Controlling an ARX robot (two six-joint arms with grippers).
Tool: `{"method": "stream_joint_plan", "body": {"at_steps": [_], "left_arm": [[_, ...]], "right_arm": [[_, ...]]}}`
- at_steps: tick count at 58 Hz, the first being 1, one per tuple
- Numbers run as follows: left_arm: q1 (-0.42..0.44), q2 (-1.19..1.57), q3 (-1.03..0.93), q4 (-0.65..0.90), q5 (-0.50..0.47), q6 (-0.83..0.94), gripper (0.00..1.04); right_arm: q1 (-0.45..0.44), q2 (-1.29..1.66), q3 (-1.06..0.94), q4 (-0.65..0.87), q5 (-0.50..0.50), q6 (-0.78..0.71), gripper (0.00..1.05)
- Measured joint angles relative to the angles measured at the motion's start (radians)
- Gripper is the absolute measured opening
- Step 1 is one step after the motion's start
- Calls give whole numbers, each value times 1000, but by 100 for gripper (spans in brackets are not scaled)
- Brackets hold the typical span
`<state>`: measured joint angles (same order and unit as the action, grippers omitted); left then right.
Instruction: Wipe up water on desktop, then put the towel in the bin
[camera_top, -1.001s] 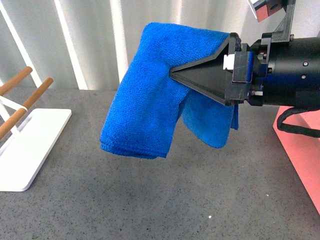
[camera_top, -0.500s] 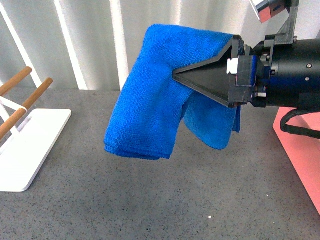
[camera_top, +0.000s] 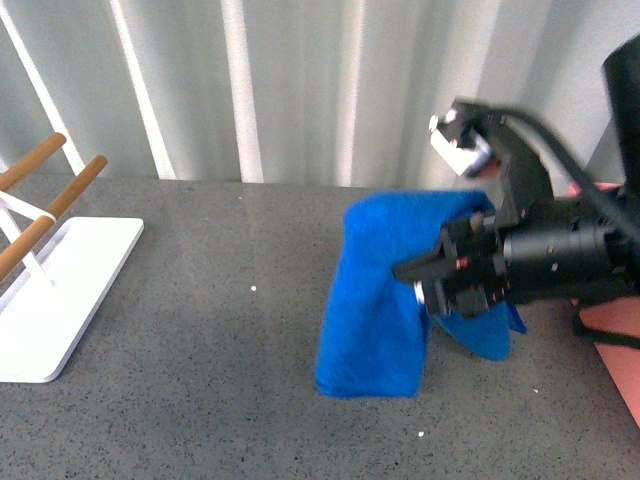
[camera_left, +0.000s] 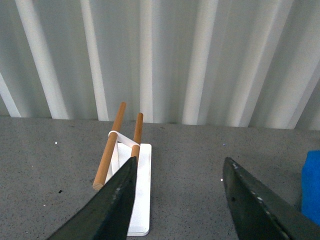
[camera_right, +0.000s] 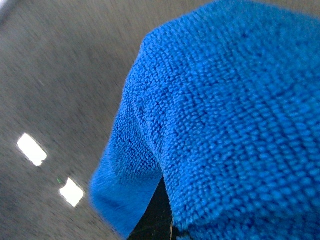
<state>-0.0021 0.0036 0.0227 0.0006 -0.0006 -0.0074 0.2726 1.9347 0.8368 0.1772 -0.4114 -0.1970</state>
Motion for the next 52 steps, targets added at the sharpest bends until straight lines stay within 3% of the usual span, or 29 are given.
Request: {"method": "stream_joint_plan", "body": {"at_steps": [15,32,52], "left_arm": [[0,0,0,0,0,0,99],[0,0,0,0,0,1,98],[0,0,0,0,0,2,98]], "right_arm": [[-32,164,146,-209,200,-175,4],[-8,289,347,-271,283,-219,4],[92,360,474,-279,289,-245,4]]}}
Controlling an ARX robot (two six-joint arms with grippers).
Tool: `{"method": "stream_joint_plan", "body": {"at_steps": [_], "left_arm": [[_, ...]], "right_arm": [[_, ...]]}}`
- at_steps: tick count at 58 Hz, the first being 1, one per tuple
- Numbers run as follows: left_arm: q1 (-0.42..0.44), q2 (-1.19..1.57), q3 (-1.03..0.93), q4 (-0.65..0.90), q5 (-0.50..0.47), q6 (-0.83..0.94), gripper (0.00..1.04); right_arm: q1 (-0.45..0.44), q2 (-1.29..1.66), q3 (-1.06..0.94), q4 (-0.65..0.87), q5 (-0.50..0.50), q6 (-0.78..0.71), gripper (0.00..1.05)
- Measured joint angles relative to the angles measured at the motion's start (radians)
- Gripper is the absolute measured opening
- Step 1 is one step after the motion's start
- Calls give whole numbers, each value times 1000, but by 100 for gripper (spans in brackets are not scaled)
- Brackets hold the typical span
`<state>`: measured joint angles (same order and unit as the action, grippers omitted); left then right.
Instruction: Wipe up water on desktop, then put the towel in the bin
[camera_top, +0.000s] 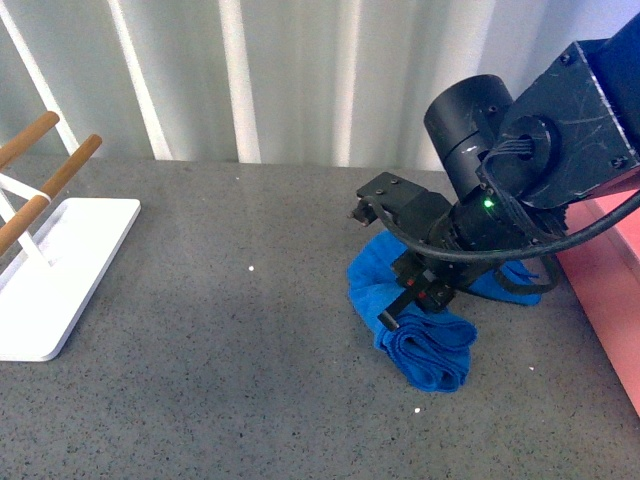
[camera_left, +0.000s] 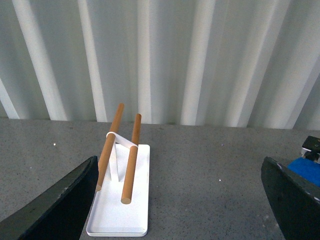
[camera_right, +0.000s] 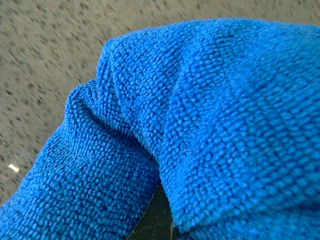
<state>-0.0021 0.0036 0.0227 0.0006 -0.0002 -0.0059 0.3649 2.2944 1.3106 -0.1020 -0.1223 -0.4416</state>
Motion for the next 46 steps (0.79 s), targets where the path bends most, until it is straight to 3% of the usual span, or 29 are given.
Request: {"method": "stream_joint_plan", "body": {"at_steps": [16,34,46], "left_arm": [[0,0,0,0,0,0,98],[0,0,0,0,0,0,98],[0,0,0,0,0,0,98]], "right_arm": [[79,-14,-47,40,-134,15,4],[87,-133,-255,90,-258,43,4],[35,-340,-398,109,-227,38,4]]}}
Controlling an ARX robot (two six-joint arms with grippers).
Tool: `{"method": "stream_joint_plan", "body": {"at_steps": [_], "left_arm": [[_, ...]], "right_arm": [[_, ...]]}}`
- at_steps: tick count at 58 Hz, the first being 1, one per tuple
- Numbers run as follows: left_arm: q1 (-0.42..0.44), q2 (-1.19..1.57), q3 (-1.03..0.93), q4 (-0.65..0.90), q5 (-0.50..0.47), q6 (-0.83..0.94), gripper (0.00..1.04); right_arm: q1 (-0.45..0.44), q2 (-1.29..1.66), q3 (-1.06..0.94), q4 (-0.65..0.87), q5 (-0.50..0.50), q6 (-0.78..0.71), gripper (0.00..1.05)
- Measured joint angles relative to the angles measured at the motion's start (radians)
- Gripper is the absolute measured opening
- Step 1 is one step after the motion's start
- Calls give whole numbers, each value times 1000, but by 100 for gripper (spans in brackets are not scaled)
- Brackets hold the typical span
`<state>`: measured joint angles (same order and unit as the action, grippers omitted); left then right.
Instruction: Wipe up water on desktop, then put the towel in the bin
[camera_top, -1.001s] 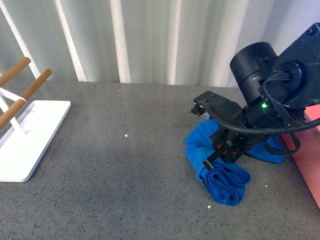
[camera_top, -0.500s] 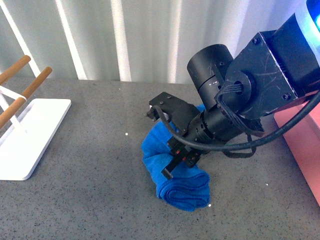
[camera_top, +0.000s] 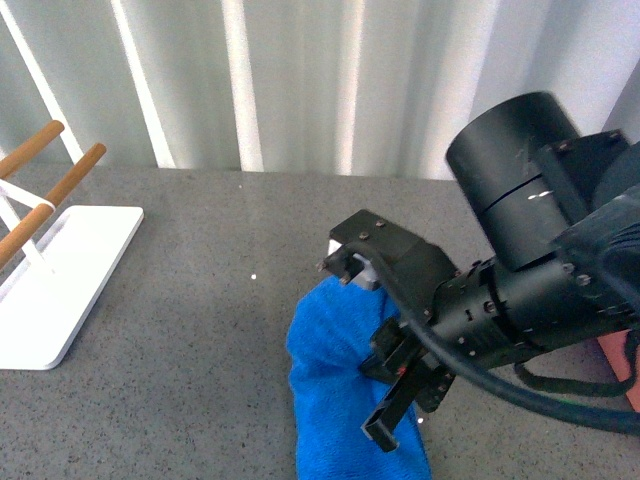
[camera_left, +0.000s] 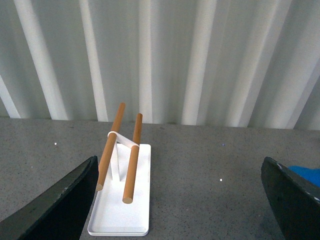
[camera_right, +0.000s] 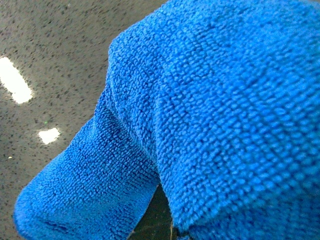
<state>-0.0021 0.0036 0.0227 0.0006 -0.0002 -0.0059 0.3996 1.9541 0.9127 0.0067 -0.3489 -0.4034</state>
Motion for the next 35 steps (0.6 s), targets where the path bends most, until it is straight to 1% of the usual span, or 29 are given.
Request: {"method": "stream_joint_plan", "body": {"at_steps": [8,25,31,33,35], "left_arm": [[0,0,0,0,0,0,98],[0,0,0,0,0,0,98],[0,0,0,0,0,0,98],[0,0,0,0,0,0,98],[0,0,0,0,0,0,98]], "right_arm": [[-56,-158,19,-32,10,0,4],[-104,-319,133,-43,88,63,4],[-132,-374,185,-71,196,98,4],[-141,-386,198,-92,248,105,4],[-154,-399,207,-108,327,107,4]]}}
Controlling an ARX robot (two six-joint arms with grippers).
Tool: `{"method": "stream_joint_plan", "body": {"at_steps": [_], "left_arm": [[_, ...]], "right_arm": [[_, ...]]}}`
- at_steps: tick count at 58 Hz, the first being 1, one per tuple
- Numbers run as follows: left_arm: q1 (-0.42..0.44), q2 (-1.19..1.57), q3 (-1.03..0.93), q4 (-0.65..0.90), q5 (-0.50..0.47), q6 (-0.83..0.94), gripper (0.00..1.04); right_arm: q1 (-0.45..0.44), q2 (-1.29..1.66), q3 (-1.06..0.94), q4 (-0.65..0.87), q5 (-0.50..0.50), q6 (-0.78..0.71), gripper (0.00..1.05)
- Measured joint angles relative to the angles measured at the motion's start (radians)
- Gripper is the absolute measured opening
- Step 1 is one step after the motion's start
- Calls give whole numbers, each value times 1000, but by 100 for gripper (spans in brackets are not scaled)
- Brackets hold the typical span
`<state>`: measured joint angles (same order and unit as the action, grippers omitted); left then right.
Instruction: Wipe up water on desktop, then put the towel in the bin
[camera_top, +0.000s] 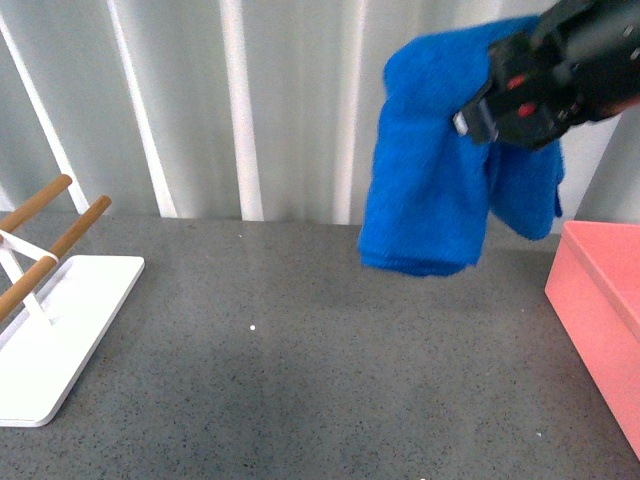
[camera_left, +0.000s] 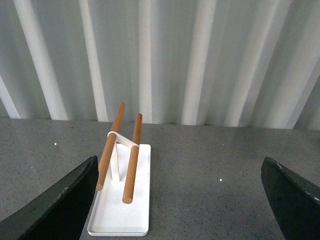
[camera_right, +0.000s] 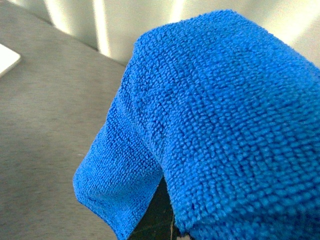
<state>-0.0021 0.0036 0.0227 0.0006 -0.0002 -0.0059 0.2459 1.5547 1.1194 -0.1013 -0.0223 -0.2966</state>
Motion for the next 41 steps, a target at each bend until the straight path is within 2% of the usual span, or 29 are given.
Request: {"method": "stream_joint_plan", "body": {"at_steps": [3,7,9,12,19,41], "left_arm": [[0,0,0,0,0,0,98],[0,0,0,0,0,0,98],[0,0,0,0,0,0,98],[0,0,0,0,0,0,98],[0,0,0,0,0,0,98],[0,0,0,0,0,0,98]], "right_arm": [[-20,-11,3,-17,98,13,4],[-85,-8,29,-128,252,74,4],[-128,0,44,-202,290,113,4],[-188,10,55,-290,296,147,4],[-269,24,56,-390,294,167,4],[-373,45,38,-385,272,159,4]]}}
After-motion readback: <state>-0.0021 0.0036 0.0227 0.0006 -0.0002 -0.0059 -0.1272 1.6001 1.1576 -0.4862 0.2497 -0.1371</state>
